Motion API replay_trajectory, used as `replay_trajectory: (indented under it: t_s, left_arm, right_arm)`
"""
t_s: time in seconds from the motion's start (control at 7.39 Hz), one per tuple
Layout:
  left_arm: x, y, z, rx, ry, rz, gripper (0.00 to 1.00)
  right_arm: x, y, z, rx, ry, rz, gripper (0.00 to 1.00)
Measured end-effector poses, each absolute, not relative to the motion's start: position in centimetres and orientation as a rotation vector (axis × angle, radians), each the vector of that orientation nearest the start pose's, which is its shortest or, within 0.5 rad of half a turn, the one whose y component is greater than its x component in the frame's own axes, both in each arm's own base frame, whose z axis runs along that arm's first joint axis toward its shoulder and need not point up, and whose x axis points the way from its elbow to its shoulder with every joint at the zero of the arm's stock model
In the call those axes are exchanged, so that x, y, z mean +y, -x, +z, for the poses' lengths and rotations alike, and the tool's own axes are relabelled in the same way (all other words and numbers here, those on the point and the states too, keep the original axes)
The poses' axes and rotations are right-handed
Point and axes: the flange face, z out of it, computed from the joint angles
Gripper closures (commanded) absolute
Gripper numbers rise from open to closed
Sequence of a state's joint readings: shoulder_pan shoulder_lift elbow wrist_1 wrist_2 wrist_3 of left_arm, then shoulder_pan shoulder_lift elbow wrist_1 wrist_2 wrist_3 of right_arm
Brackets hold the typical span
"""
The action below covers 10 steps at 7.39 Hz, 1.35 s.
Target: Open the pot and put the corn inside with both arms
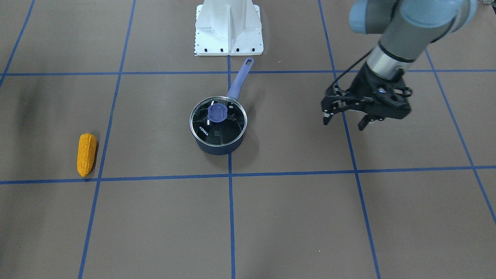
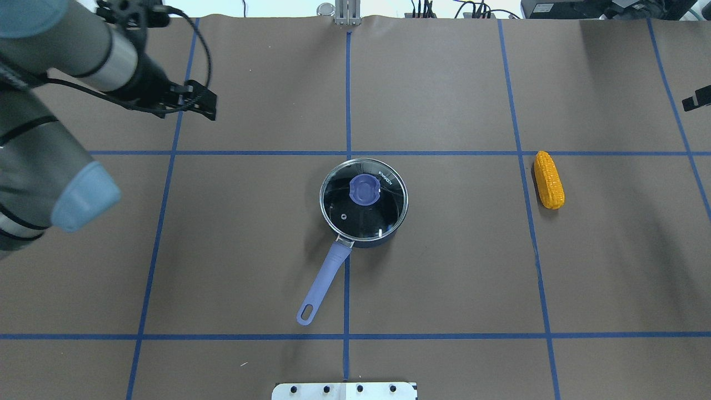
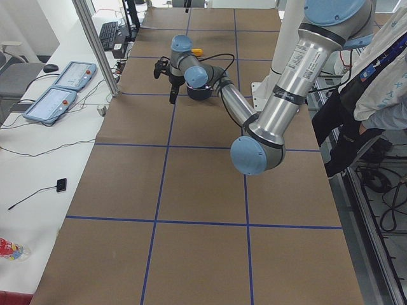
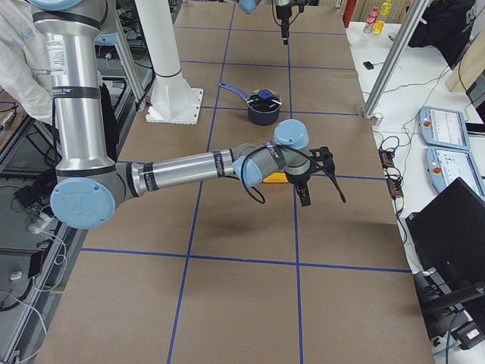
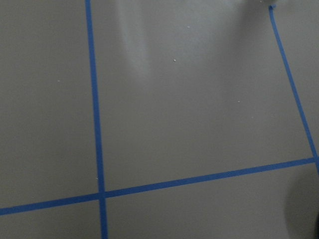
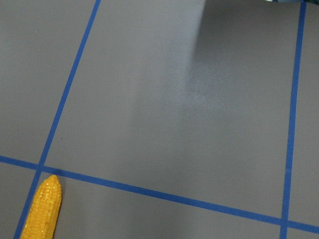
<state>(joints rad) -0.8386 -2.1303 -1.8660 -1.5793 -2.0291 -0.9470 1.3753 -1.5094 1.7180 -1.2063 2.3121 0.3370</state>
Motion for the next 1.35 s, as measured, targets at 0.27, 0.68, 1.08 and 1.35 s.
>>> replay_trajectory:
  t_s: [0.27,0.68,1.08,1.35]
  left_arm:
    - [-50.1,-43.3,13.8,0.925,-0.188,-0.058,0.01]
    - [-48.5,-53.6,7.8,0.9,-0.115,-0.19,0.02]
    - [-47.1,-57.1,7.6,0.875,-0.059,-0.241,0.02]
    - [-45.9,-58.8,8.0,0.857,-0.057,-0.248,0.1]
  right_arm:
    - [-53.5,4.1,51.4,-0.838,-0.334,-0.085,0.0]
    - [-53.5,4.4,51.5,-0.838,-0.331,-0.088,0.0]
    - [-53.5,4.5,51.6,-0.837,-0.328,-0.09,0.0]
    - [-53.4,4.7,51.6,-0.837,-0.326,-0.093,0.0]
